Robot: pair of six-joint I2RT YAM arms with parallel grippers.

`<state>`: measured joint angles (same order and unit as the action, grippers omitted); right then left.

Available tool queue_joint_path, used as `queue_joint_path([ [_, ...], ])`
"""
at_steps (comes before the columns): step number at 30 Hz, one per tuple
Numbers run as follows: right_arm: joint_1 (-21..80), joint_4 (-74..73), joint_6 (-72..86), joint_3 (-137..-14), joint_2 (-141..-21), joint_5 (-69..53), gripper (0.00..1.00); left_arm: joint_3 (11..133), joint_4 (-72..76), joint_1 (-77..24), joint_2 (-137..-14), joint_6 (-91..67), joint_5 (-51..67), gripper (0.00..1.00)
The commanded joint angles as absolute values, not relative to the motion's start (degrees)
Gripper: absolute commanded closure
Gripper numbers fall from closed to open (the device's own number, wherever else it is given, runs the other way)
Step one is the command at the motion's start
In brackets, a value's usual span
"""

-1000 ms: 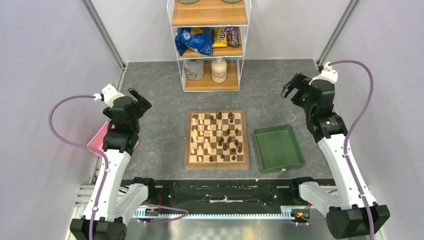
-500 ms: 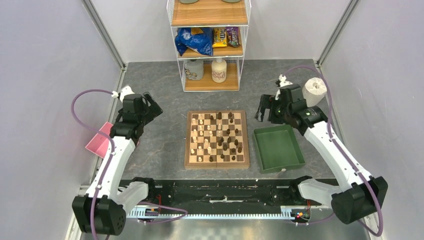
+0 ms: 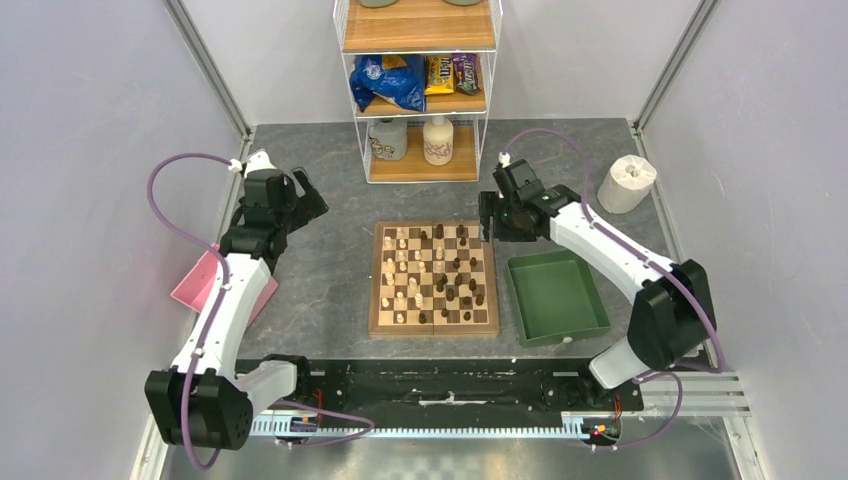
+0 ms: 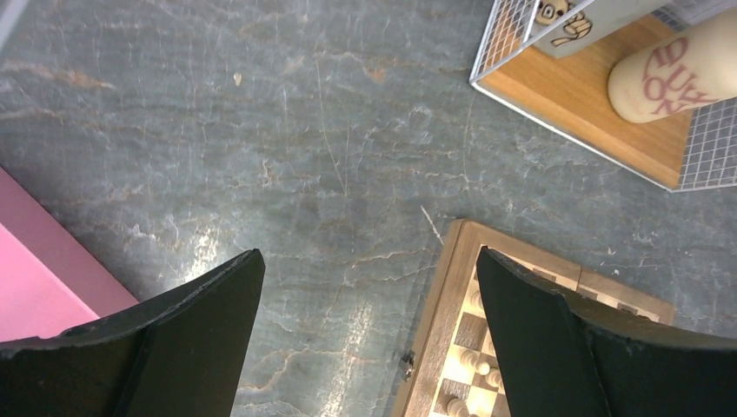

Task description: Set up the chess pieces on the board

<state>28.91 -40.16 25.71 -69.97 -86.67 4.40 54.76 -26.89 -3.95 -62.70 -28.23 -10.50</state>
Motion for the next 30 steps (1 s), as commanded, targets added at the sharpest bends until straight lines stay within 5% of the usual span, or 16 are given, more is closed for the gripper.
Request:
queue_joint_path([
  [1, 29.8, -36.3, 26.8, -74.3, -89.8, 4.0, 0.23, 57.9, -26.7, -3.9, -62.4, -23.8, -10.0, 0.0],
  [8, 30.7, -36.7, 26.0, -74.9, -90.7, 1.7, 0.29, 48.1, -26.4, -3.9, -55.4, -26.4, -8.7, 0.02],
  [30, 31.1, -39.0, 30.4, -52.9, -77.0, -4.0, 0.42, 51.3, -28.0, -3.9, -57.8, -25.3, -10.6, 0.03],
])
